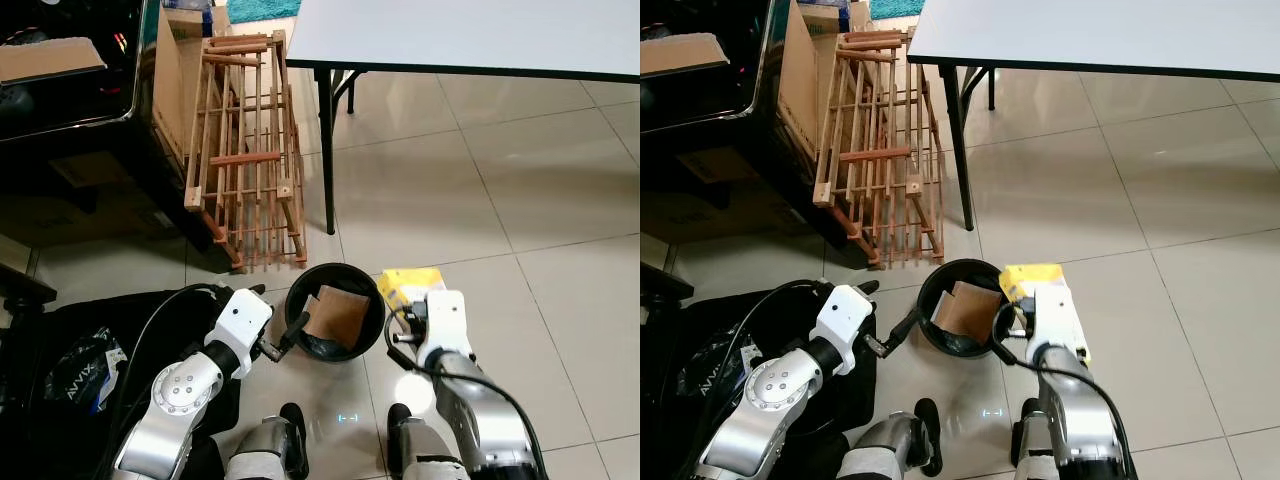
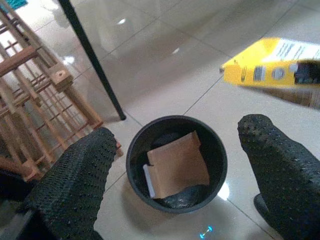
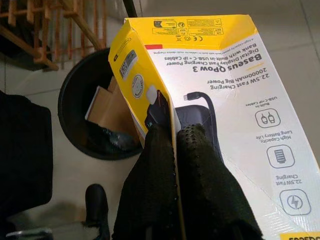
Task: Picking trash to rubbish bin
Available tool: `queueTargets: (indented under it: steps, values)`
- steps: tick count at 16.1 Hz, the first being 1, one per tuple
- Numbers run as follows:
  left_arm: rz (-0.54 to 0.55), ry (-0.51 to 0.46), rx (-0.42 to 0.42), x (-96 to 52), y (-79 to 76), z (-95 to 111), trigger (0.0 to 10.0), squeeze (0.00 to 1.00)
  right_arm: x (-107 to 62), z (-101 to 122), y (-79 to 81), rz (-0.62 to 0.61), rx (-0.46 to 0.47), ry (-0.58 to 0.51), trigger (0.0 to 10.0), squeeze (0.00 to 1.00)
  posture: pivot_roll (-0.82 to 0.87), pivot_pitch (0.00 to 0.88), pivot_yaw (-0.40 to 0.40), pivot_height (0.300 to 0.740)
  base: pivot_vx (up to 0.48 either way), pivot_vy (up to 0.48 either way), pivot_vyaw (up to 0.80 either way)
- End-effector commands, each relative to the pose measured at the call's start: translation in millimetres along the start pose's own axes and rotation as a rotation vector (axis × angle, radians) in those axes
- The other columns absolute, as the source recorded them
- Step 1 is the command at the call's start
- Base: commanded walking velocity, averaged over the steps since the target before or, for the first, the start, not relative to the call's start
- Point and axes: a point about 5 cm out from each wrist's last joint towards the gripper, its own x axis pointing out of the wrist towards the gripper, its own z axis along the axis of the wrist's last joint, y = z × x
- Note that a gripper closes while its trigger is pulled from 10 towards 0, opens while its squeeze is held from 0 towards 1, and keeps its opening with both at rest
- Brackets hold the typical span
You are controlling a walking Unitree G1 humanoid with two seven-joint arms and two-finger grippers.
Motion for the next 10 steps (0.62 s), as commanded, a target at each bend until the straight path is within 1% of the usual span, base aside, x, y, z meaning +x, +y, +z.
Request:
queueTargets:
  steps: [1,3,4,7,8,10]
  values:
    - [-0.038,0.016,-0.014,-4.8,-4.7,-3.4,10.0,0.0,-2.3,-11.1,2.0,-0.004,0.022,0.031,10.0,0.0,0.01,0.345,0.1,0.74,0.0,0.0,0.0]
    - [-0.08,0.033,0.001,-9.4,-6.0,-7.6,10.0,0.0,-3.5,-16.1,1.2,-0.015,0.03,0.039,10.0,0.0,0.01,0.349,0.1,0.74,0.0,0.0,0.0]
    - [-0.092,0.056,0.019,-12.5,-3.8,-13.0,10.0,0.0,-4.2,-17.1,0.4,-0.019,0.031,0.041,10.0,0.0,0.0,0.354,0.1,0.74,0.0,0.0,0.0]
    - [-0.108,0.101,0.023,-19.8,0.8,-22.1,10.0,0.0,-4.8,-18.6,-3.1,-0.031,0.034,0.044,10.0,0.0,0.01,0.365,0.098,0.74,0.0,0.0,0.0]
    - [-0.118,0.117,0.029,-23.3,0.6,-26.0,10.0,0.0,-4.3,-19.5,-3.6,-0.034,0.035,0.047,10.0,0.0,0.01,0.367,0.098,0.74,0.0,0.0,0.0]
    - [-0.126,0.122,0.037,-26.6,-0.4,-27.6,10.0,0.0,-3.3,-20.4,-2.4,-0.032,0.044,0.053,10.0,0.0,0.01,0.375,0.098,0.74,0.0,0.0,0.0]
